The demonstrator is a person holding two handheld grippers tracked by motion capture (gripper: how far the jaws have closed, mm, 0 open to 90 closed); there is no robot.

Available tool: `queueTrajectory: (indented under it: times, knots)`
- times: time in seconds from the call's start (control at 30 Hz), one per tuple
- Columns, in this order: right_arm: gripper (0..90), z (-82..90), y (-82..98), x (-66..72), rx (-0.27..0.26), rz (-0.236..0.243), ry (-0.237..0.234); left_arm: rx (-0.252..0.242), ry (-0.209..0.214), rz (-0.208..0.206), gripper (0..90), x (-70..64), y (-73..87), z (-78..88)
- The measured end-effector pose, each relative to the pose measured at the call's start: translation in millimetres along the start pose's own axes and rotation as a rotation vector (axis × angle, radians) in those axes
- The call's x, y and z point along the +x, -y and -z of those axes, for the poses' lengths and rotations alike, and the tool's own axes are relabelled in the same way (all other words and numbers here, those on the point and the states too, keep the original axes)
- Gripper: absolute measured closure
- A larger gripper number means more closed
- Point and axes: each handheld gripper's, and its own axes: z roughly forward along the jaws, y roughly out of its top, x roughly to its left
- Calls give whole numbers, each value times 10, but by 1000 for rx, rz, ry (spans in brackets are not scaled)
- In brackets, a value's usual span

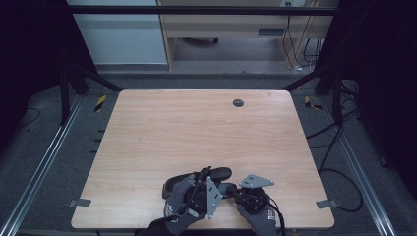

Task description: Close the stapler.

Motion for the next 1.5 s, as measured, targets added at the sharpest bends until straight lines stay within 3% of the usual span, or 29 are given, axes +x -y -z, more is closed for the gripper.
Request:
queueTrajectory:
  times: [0.93,1.2,1.5]
  knots:
    - [900,30,25,-11,-2,-14,-3,32,26,-85,450,-184,60,-147]
    - [900,60,29,-35,-6,-15,5,36,28,-94,443,-216,70,-167]
    - [900,75,32,-71,-5,-11,18,33,44,-70,427,-214,72,-177]
